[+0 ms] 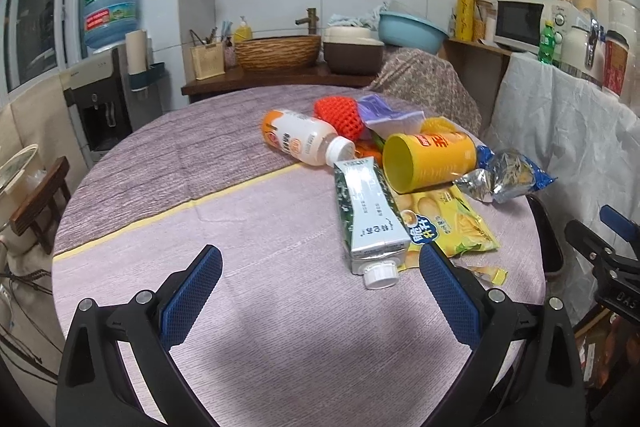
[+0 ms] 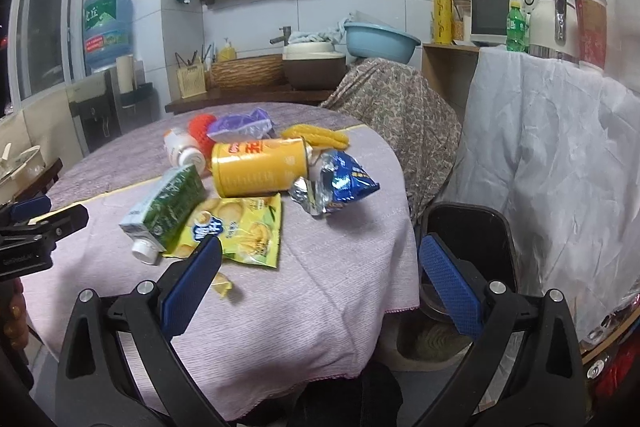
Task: Collect trash
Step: 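Grasp the green milk carton with left tool while right tool grasps blue snack bag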
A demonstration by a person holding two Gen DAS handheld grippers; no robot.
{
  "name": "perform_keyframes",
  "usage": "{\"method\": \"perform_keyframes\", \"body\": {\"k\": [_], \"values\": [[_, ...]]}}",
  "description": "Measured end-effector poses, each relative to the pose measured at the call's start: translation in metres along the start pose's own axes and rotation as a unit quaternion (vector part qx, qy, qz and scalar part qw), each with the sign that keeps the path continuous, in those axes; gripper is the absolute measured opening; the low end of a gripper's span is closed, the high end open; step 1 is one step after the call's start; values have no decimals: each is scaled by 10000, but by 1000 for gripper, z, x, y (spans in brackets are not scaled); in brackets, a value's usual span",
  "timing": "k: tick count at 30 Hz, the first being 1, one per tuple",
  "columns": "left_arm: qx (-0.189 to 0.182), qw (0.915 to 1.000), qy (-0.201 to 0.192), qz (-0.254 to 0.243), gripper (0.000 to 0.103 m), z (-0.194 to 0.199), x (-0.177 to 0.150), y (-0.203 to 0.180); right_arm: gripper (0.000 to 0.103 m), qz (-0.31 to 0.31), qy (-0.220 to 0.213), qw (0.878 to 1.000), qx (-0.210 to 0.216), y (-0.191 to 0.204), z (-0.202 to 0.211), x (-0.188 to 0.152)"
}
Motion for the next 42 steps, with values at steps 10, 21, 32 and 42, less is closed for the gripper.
{"method": "perform_keyframes", "body": {"k": [10,21,32,42], "values": [[-598,9977,329,-48,95,-34,12,-22,98,-588,261,9978,153,-24,-42,9],[-720,9944,778,35,88,-66,6,-27,61,-469,758,9959,121,-27,-106,4],[-826,9869,1379,167,83,-100,4,-30,35,-92,678,9976,62,-20,-109,3],[-945,9784,1840,13,58,-128,-4,-35,34,166,546,9984,-9,-20,-101,7]]}}
Point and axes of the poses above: each gripper's, at about its wrist camera, not at the fingertips, and z roughly against the way its jaws point, y to its left, x to its top, the point moved 10 cm from there along -z, roughly the way its jaws point, and after that the axes turned 10 degrees about -y, right-handed, at the moved point
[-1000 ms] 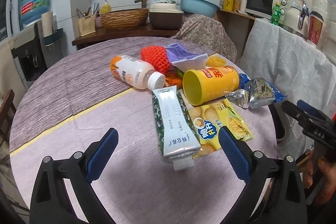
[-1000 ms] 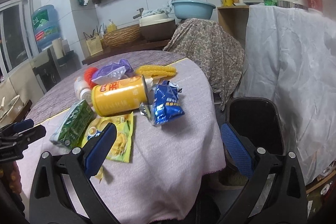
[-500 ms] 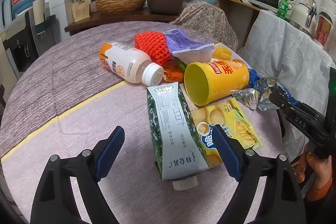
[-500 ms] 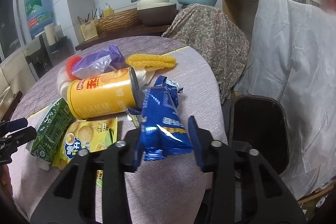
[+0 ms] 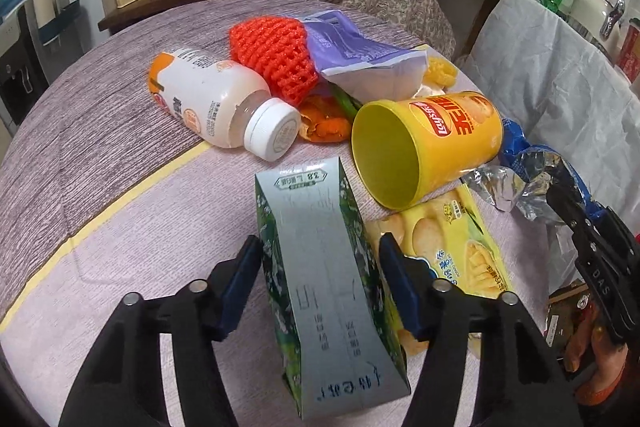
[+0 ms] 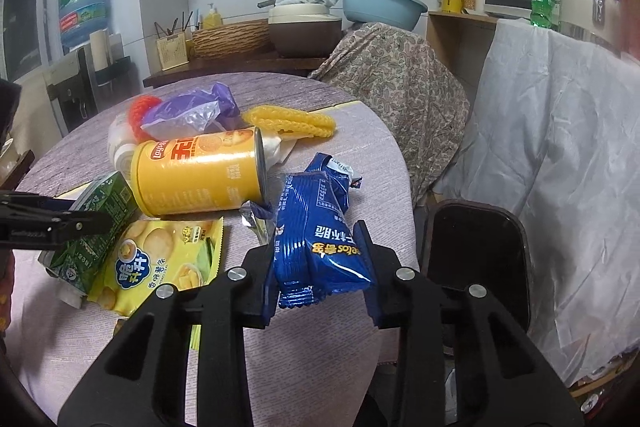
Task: Collect trash
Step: 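Grasp the green milk carton with left tool while right tool grasps blue snack bag, then carry the blue snack bag to the bin and open the right tool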
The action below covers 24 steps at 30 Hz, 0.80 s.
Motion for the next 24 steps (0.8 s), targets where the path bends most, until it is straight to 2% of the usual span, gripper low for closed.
{"method": "perform_keyframes", "body": {"k": [10,17,24], "values": [[-63,9998,-117,123,53,8,4,7,34,226,-112,9996,-89,0,6,1],[-207,9976,-543,382,52,35,12,13,34,296,-174,9994,-63,-1,12,5],[-143,9934,-1092,323,51,70,21,14,33,96,-198,9995,206,-5,20,13]]}}
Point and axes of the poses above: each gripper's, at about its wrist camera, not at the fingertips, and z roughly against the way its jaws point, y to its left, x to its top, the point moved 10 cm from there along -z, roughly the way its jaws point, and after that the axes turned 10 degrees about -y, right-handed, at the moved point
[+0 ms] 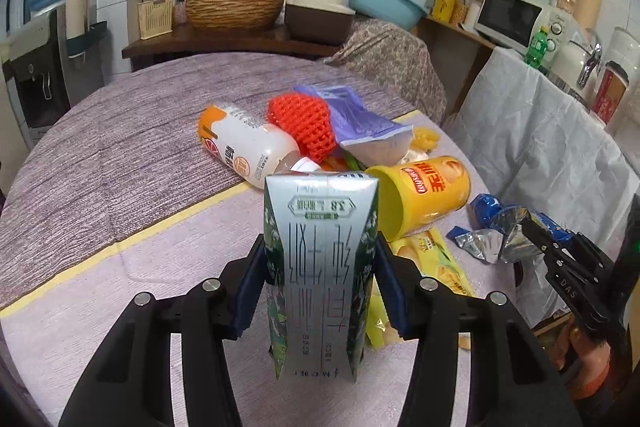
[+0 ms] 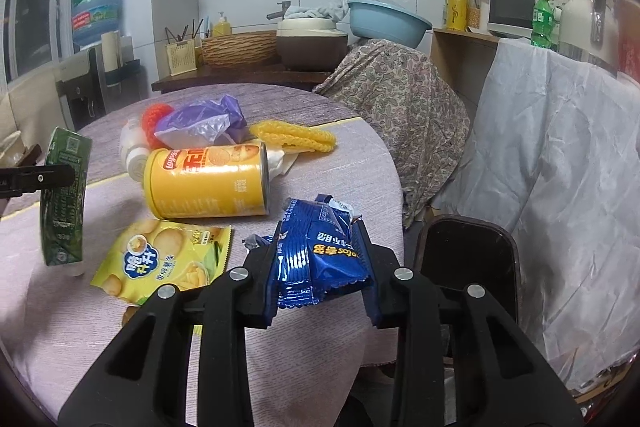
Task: Collect trash
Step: 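Carry the blue snack bag to the bin and open the right tool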
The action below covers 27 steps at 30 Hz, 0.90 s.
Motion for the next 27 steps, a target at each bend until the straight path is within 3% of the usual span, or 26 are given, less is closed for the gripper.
{"method": "perform_keyframes", "body": {"k": [10,16,22,27], "values": [[-45,9993,-376,-34,51,12,13,-3,32,-231,10,9995,230,-5,7,5],[-268,9980,-569,-110,51,22,30,-17,32,-397,-96,9984,379,-13,17,19],[-740,9942,-716,-314,51,24,51,-59,32,-653,-282,9970,319,-46,30,44],[-1208,9890,-725,-442,51,13,61,-105,32,-629,-428,9969,-214,-94,35,57]]}}
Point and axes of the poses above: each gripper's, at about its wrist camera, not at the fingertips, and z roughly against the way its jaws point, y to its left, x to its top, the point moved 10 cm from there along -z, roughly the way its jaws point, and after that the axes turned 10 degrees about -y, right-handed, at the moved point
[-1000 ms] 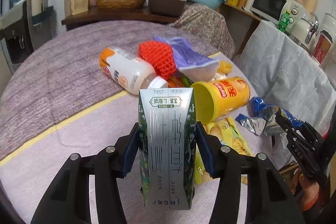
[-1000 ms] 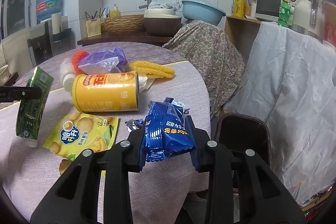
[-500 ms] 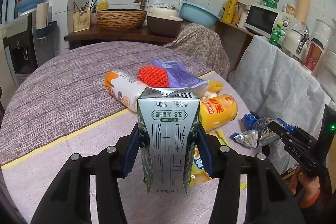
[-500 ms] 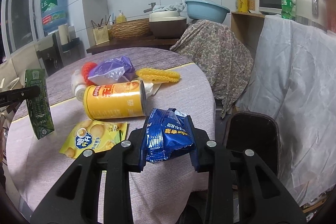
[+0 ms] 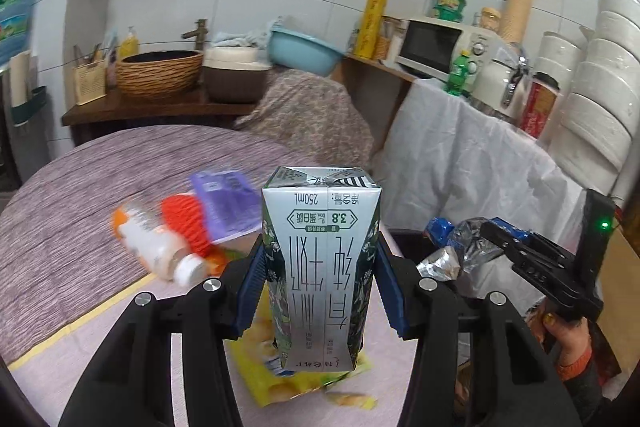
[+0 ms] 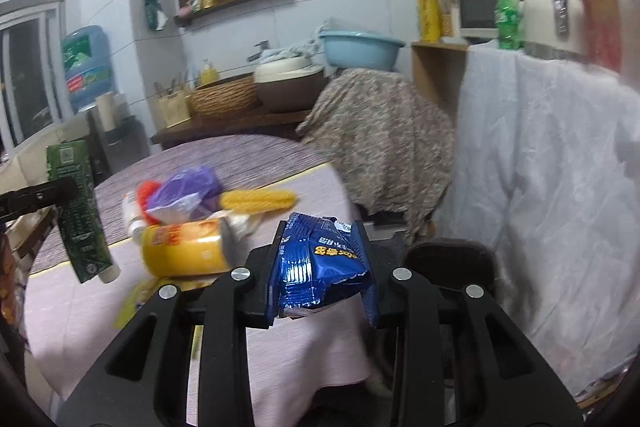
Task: Collect trash
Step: 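Carry the blue snack bag to the bin and open the right tool, then lower the milk carton into the bin and open the left tool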
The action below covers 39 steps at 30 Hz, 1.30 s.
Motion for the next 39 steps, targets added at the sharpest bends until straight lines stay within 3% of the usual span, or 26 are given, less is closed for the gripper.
{"method": "perform_keyframes", "body": {"k": [5,9,14,19,21,25,31,39], "values": [[-511,9986,51,-103,51,-26,2,-52,32,-57,241,9974,-680,-63,-21,-20],[-853,9961,174,-155,51,-53,-2,-95,32,-300,892,9906,-994,-111,-60,-73],[-1089,9931,363,-239,51,-87,-13,-139,32,-543,1735,9769,-1123,-146,-106,-150],[-1184,9905,628,-307,51,-122,-32,-170,33,-705,2187,9657,-1210,-165,-134,-204],[-1171,9896,781,-302,51,-136,-42,-177,41,-735,2319,9617,-1266,-170,-141,-219],[-1168,9872,1059,-241,51,-159,-64,-187,58,-690,2308,9610,-1358,-173,-144,-234],[-1048,9840,1432,-149,51,-192,-94,-194,59,-825,2095,9624,-1517,-177,-125,-236],[-798,9780,1923,-109,51,-246,-132,-215,68,-1055,1454,9527,-2451,-228,-67,-213]]}}
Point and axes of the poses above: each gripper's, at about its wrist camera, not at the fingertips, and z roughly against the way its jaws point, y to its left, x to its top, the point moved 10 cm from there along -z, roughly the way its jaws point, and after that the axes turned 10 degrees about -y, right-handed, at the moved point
